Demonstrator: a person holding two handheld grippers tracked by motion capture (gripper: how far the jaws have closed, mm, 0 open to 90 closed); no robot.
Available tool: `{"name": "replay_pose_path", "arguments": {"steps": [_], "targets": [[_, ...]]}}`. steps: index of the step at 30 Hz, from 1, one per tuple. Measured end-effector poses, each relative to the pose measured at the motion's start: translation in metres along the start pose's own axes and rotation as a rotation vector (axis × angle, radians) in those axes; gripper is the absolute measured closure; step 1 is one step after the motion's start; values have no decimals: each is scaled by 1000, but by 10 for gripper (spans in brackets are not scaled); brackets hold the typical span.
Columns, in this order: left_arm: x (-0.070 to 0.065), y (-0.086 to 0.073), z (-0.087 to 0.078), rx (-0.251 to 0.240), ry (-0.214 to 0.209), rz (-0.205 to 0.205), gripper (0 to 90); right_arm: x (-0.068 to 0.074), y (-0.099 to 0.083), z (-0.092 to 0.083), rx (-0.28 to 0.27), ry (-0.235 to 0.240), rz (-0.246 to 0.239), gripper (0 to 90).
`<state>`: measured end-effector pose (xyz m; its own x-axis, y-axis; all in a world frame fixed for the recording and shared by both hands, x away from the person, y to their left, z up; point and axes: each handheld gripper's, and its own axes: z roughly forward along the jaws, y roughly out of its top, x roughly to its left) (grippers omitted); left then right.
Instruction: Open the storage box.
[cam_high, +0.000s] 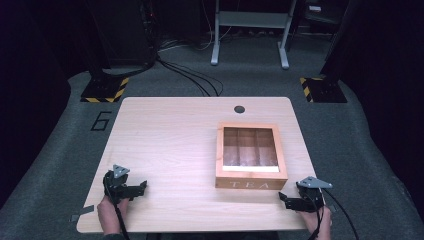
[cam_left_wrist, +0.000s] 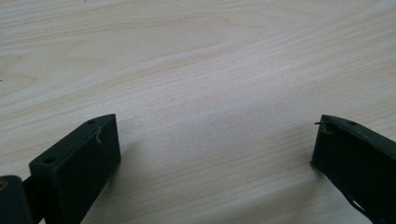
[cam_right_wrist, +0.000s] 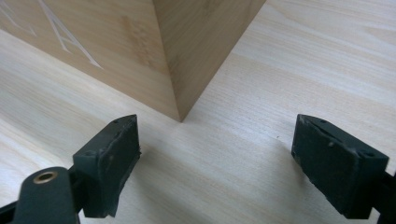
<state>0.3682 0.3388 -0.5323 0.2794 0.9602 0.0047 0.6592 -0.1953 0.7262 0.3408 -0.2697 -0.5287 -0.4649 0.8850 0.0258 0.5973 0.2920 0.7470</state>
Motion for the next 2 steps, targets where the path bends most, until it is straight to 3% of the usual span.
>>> {"name": "replay_pose_path", "arguments": {"steps": [2], "targets": [[0,0,0,-5,4,-1,7,1,0,1,9,-20,-17,130]]}}
